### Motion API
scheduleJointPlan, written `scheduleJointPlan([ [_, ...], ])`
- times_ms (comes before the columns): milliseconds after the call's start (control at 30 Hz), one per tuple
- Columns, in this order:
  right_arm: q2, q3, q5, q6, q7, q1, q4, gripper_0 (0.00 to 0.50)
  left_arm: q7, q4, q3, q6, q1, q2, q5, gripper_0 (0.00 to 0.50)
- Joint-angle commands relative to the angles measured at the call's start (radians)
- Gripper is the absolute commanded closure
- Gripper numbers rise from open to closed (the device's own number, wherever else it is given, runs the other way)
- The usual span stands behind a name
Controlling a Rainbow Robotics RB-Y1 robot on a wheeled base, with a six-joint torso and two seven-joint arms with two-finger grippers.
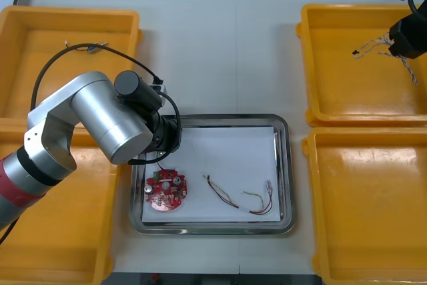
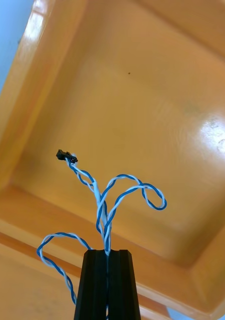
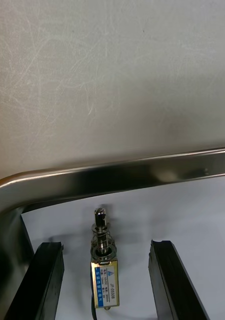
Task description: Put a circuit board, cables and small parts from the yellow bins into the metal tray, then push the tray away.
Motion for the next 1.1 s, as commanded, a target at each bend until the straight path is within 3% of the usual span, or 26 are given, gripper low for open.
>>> scheduleJointPlan([
  [33,0.004,-0.041,-0.007,0.004,-0.115,0.066,-0.143,0.5,0.012,-0.013,-0.012,-0.012,-0.034,-0.001,-0.016,0.0],
  [333,0.024,-0.06,-0.018,0.004,-0.316,0.161,-0.336,0.5,-0.001,-0.107,0.08,0.148,-0.034,-0.002,0.039,0.0],
  [667,0.036,-0.067,-0.052,0.004,-0.474,0.261,-0.493,0.5,-0.001,-0.263,0.275,0.354,-0.055,0.007,0.217,0.0],
  [900,0.036,-0.067,-0.08,0.004,-0.52,0.296,-0.559,0.5,-0.027,-0.331,0.417,0.483,-0.061,0.025,0.283,0.0],
  [1100,0.037,-0.05,-0.106,0.004,-0.526,0.307,-0.597,0.5,-0.123,-0.363,0.537,0.483,-0.047,0.057,0.306,0.0],
])
